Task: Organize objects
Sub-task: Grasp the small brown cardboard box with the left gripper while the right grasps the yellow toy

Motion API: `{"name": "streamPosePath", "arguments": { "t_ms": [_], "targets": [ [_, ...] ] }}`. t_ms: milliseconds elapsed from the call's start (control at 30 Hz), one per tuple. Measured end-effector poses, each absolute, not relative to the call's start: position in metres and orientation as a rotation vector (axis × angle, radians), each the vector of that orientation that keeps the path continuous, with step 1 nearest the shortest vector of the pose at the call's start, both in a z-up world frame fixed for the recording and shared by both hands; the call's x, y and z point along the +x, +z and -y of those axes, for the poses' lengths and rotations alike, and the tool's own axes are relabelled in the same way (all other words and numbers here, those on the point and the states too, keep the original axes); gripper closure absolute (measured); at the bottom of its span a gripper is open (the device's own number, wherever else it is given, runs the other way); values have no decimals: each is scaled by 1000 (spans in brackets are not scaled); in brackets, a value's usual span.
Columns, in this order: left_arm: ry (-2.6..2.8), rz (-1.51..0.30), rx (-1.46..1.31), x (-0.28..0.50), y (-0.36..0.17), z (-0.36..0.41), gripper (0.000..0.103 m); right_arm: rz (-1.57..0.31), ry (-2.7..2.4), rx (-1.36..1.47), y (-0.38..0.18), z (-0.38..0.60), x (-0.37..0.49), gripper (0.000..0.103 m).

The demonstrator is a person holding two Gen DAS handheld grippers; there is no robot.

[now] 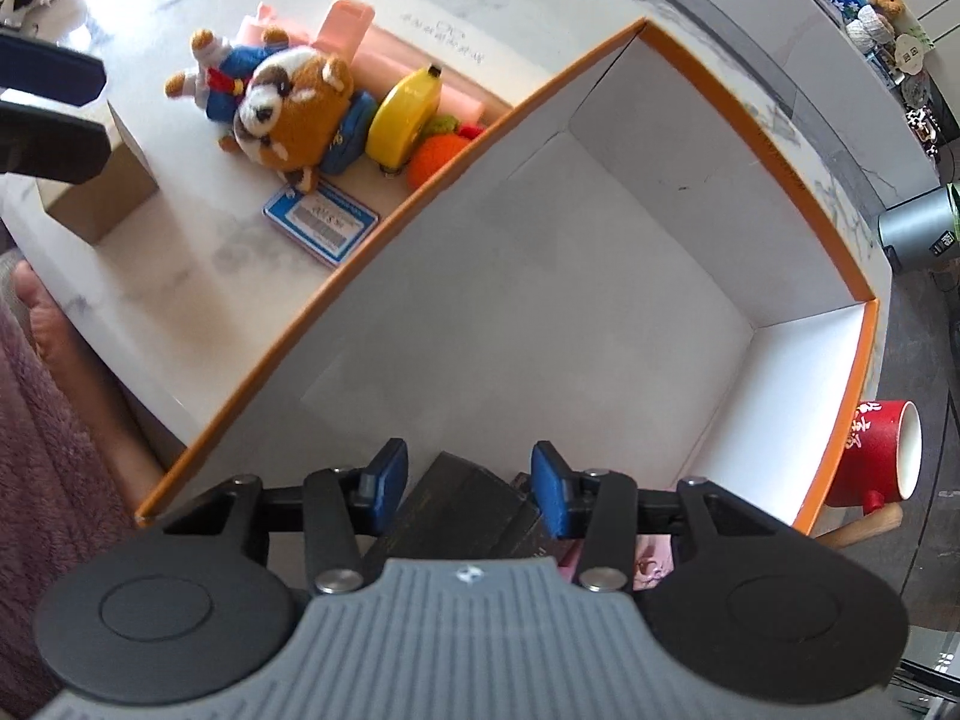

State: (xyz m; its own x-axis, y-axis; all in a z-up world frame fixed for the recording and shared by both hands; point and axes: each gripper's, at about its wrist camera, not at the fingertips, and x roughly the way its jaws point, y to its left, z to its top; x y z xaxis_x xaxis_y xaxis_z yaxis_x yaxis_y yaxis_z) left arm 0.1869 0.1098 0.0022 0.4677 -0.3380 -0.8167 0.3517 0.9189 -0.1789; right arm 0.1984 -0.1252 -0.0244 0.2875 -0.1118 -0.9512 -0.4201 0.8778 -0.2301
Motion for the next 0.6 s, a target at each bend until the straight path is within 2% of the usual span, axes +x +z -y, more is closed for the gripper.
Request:
{"name": "streamPosePath", "arguments": {
  "t_ms": [100,233,400,600],
  "targets": [
    [-388,-999,50,180,3,-126,48,-1188,231,-440,7,121,192,56],
    [-359,-1020,70,176,-6,-140,35,-1079,296,-379,32,98,192,56],
    [-328,-1073,51,177,-32,-148,33,-1045,401,-381,30,66,200,56],
    [-284,-1107,30,187,-60,-150,33,-1083,439,-418,2,45,226,56]
  ]
}}
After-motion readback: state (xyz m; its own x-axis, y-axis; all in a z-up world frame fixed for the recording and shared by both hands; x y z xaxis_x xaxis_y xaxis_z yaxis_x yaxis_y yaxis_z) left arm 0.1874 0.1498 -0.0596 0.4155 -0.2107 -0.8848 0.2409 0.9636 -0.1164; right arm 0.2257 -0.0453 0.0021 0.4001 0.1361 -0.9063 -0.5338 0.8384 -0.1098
